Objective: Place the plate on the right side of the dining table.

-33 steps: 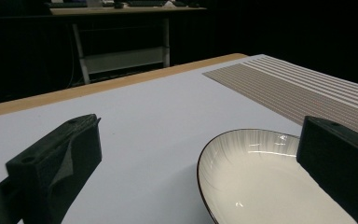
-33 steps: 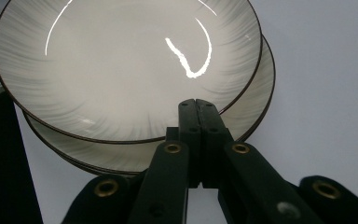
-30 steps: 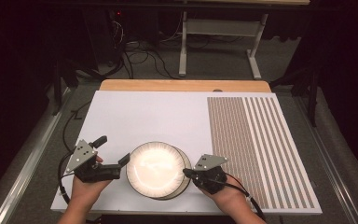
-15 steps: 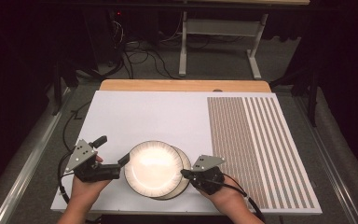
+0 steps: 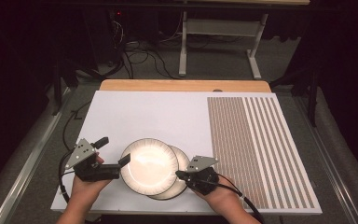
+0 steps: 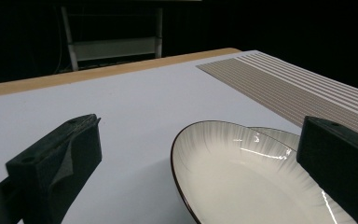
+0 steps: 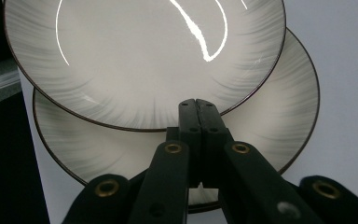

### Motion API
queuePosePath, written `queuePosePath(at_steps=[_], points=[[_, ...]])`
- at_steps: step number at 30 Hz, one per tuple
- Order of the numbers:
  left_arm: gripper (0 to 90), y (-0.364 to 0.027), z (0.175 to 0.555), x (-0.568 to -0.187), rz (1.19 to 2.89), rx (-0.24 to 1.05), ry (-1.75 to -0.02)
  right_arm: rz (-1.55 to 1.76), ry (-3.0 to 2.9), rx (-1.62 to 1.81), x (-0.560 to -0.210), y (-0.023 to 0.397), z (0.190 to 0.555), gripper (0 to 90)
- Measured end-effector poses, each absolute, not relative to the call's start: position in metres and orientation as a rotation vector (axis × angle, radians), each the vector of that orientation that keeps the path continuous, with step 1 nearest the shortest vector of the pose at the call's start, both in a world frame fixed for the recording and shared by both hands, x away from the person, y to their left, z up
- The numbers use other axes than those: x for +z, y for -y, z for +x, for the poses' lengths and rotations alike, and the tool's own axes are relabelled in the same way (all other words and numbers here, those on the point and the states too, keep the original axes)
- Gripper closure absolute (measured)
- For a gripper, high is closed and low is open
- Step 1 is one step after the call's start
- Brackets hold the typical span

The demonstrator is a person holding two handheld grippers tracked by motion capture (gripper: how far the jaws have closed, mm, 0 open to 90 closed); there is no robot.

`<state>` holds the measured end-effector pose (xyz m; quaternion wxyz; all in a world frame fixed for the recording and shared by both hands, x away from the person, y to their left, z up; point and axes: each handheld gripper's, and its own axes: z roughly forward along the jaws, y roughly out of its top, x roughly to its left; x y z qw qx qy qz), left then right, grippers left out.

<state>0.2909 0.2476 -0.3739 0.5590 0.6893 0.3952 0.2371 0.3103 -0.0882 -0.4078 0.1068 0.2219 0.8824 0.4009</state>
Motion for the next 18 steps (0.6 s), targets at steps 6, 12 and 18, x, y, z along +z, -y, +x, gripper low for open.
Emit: queuePosePath(at_steps=[6,12,18], points=[[0.8,-0.245,0.294,-0.376,1.659,0.511,-0.952,0.632,-2.612,1.174,-0.409,0.084,0.312,90.0],[0.8,-0.247,0.299,-0.38,1.677,0.426,-1.008,0.637,-2.613,1.174,-0.409,0.079,0.312,90.0],[0.8,-0.244,0.305,-0.389,1.743,0.32,-1.077,0.619,-2.614,1.162,-0.409,0.079,0.313,90.0]])
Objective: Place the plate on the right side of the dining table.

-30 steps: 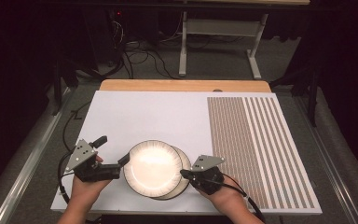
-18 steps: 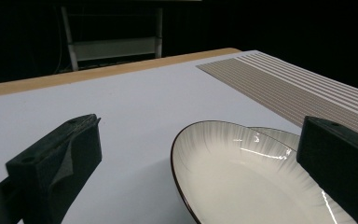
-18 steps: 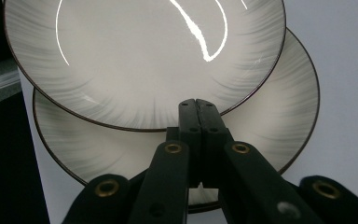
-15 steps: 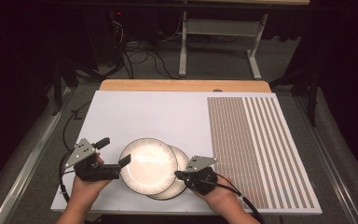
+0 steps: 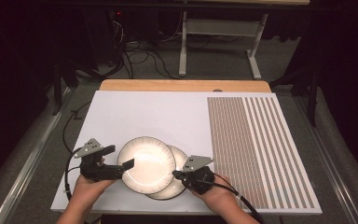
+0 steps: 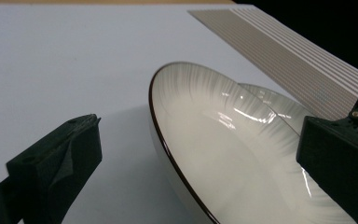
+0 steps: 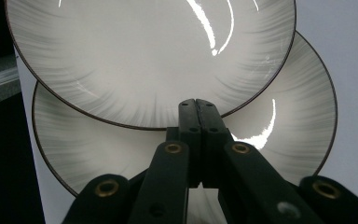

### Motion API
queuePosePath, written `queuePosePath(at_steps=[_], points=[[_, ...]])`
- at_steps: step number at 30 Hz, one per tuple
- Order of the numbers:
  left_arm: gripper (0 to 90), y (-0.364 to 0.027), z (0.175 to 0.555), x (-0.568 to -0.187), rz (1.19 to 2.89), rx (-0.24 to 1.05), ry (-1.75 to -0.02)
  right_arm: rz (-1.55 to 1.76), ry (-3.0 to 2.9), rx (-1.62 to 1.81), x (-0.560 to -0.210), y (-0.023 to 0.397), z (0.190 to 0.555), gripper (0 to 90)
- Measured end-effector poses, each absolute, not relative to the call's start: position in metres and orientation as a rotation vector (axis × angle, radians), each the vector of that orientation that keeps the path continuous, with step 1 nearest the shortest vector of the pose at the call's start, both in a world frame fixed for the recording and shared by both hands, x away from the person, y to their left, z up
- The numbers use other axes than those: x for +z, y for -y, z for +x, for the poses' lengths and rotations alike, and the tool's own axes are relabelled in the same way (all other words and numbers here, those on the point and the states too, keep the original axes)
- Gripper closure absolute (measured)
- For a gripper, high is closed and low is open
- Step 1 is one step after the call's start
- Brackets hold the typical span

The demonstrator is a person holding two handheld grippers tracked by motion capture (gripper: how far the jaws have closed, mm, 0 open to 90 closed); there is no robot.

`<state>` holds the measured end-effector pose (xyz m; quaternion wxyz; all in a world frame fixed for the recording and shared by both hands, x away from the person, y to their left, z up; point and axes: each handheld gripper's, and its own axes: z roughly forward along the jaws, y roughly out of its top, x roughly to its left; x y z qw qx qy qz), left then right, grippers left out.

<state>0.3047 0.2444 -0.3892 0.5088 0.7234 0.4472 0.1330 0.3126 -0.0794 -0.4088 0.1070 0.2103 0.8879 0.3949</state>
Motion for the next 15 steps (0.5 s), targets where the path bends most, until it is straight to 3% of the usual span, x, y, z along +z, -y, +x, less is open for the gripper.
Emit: queuePosePath(at_steps=[5,7,15], points=[[1.1,-0.241,0.309,-0.395,1.768,0.193,-1.103,0.616,-2.613,1.165,-0.409,0.079,0.312,90.0],[10.6,-0.241,0.31,-0.398,1.779,0.141,-1.126,0.615,-2.611,1.164,-0.409,0.079,0.312,90.0],[25.1,-0.236,0.315,-0.406,1.841,0.037,-1.165,0.613,-2.61,1.162,-0.409,0.079,0.312,90.0]])
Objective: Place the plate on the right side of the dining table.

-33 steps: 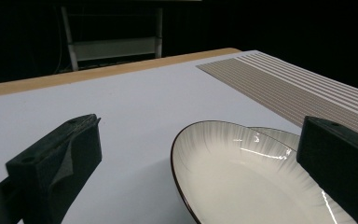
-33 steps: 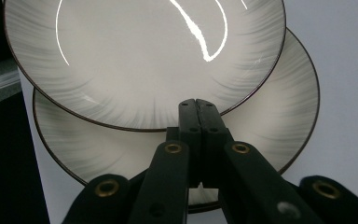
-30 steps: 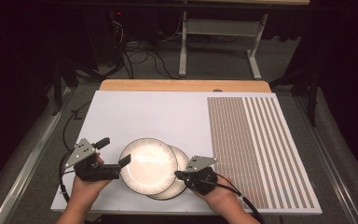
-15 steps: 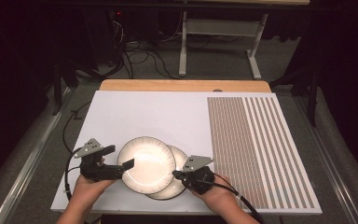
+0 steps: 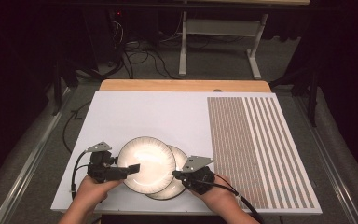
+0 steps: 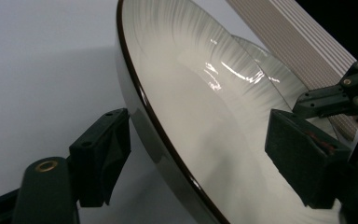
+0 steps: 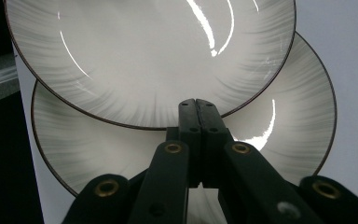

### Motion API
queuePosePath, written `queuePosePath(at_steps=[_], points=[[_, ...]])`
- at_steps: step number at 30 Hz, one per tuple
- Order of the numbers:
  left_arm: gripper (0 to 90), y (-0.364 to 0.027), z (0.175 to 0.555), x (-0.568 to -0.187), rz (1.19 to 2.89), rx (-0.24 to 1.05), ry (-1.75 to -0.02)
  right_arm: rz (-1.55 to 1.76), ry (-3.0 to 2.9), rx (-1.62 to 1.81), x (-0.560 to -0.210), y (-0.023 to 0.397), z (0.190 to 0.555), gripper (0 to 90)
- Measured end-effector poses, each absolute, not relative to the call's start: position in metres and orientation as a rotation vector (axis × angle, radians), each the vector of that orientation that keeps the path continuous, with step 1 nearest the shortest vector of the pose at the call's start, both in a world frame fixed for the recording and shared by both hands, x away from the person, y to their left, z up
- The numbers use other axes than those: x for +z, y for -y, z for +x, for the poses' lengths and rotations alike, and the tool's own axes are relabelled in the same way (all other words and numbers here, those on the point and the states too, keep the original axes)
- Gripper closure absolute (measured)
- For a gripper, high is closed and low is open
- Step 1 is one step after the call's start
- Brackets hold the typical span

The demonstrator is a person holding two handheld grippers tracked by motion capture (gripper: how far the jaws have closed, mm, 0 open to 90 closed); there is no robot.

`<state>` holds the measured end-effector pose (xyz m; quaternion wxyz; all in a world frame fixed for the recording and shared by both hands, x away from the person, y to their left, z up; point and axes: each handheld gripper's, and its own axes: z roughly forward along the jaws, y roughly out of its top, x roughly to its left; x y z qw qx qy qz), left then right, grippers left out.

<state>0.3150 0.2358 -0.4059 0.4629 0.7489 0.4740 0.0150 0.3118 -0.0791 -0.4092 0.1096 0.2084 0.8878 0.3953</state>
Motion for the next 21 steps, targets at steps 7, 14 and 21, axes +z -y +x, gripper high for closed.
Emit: queuePosePath(at_steps=[7,14,21], points=[[36.1,-0.2336,0.3131,-0.4044,1.852,0.035,-1.155,0.609,-2.609,1.157,-0.409,0.0791,0.3117,90.0],[50.7,-0.2337,0.3117,-0.4029,1.874,0.068,-1.204,0.613,-2.607,1.158,-0.4091,0.0788,0.3116,90.0],[61.4,-0.2394,0.3116,-0.4004,1.821,0.041,-1.204,0.606,-2.611,1.151,-0.4094,0.0788,0.3118,90.0]])
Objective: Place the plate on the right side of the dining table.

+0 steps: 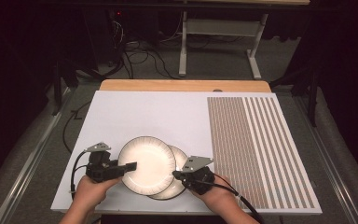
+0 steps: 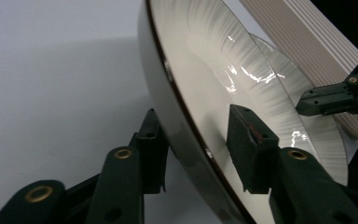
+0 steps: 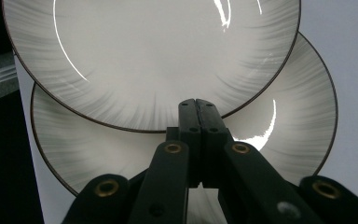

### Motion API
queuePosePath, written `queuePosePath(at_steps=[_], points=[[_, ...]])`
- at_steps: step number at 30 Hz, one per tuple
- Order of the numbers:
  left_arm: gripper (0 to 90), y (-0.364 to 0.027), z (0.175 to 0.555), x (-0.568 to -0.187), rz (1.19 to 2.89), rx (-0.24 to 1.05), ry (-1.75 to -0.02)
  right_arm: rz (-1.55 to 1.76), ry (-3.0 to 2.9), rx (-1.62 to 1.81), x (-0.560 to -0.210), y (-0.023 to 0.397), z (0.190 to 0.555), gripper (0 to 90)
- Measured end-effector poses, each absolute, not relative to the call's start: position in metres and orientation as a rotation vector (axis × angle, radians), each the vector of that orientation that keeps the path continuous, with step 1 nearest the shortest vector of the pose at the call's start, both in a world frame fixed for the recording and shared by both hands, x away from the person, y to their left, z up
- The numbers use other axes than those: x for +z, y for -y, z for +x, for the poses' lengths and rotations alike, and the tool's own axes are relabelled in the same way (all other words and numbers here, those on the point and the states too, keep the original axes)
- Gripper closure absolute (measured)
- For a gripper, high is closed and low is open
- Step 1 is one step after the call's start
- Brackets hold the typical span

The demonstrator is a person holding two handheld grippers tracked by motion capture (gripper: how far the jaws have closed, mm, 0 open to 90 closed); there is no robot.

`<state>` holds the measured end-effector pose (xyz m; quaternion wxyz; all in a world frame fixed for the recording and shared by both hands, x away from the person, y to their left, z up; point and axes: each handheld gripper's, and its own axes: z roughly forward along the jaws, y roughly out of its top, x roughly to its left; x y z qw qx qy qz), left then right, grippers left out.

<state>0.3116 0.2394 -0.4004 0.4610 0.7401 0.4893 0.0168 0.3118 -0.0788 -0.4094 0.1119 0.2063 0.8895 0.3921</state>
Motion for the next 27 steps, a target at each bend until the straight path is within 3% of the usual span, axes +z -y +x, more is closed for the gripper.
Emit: queuePosePath(at_steps=[27], points=[[77.1,-0.245,0.309,-0.397,1.667,0.041,-1.15,0.716,-2.489,1.269,-0.39,0.111,0.311,88.5]])
